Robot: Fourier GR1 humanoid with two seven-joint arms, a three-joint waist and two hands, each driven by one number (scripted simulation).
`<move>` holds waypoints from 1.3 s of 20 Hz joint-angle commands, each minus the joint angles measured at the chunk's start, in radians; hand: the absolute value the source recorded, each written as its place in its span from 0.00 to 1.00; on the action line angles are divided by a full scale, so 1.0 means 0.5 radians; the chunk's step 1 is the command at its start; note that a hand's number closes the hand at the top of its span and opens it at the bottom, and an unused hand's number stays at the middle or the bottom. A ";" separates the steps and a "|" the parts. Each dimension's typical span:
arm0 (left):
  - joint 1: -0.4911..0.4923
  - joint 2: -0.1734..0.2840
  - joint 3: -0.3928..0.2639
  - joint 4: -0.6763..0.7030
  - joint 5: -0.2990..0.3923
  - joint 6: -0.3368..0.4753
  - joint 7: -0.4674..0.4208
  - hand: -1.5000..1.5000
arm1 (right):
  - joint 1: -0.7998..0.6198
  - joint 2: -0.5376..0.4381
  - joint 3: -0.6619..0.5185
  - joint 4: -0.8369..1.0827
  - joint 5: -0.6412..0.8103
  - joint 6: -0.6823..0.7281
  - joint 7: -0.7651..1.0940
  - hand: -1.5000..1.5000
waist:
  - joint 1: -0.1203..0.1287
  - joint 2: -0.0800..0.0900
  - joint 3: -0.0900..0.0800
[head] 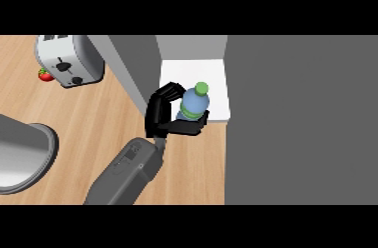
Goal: Pick up the bottled water, place it into the cabinet and close the cabinet
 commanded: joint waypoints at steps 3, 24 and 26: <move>-0.310 0.000 -0.179 0.186 0.095 0.345 0.136 1.00 | -0.026 0.002 -0.050 -0.155 -0.225 -0.019 0.122 0.00 | -0.027 0.013 -0.001; -1.002 0.035 0.239 1.406 0.150 0.447 -0.003 1.00 | -0.094 -0.031 -0.182 -0.106 -0.311 0.096 0.099 0.00 | -0.123 0.060 -0.005; -1.017 0.066 0.267 1.469 0.151 0.411 -0.030 1.00 | -0.153 -0.050 -0.230 -0.030 -0.329 0.108 0.071 0.00 | -0.111 0.061 -0.004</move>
